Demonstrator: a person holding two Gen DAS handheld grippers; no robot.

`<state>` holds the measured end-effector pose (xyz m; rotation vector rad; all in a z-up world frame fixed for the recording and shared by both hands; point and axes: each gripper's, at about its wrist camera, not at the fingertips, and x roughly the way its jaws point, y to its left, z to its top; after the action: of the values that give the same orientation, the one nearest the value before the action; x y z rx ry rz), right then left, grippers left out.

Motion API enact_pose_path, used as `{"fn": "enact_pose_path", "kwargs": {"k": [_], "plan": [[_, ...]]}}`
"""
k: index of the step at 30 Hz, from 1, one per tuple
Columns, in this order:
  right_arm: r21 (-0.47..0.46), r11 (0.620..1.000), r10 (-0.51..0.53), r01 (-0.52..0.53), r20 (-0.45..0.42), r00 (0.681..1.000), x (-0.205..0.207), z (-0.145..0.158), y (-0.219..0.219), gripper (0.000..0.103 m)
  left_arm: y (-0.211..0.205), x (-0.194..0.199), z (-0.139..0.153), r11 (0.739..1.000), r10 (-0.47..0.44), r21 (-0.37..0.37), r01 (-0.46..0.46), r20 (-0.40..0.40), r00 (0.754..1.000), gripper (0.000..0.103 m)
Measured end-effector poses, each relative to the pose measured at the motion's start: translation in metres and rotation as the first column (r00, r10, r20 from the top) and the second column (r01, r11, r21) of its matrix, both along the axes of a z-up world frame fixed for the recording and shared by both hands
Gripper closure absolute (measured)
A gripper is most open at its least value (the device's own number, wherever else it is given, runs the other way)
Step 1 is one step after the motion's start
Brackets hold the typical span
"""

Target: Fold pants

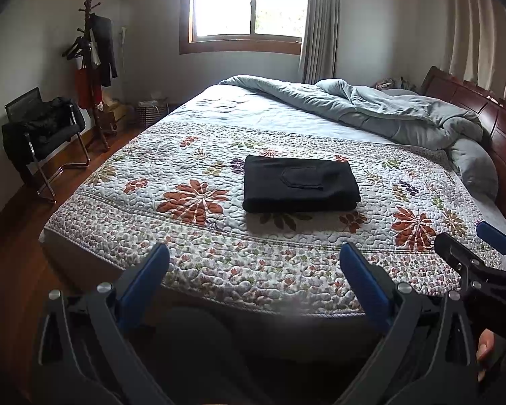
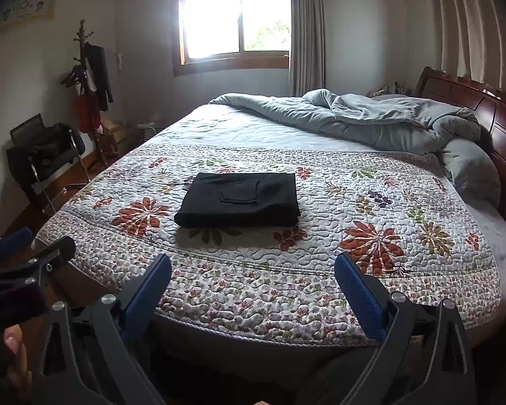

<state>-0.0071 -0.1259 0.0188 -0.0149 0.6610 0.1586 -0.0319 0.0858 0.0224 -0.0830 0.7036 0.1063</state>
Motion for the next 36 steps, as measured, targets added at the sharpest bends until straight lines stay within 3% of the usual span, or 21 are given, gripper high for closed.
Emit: {"fn": "enact_pose_path", "kwargs": {"k": [36], "plan": [[-0.002,1.000,-0.015,0.015,0.021,1.000,-0.015,0.007,-0.004,0.006,-0.005,-0.013,0.012,1.000,-0.002,0.010,0.002,0.019,1.000,0.003]]}}
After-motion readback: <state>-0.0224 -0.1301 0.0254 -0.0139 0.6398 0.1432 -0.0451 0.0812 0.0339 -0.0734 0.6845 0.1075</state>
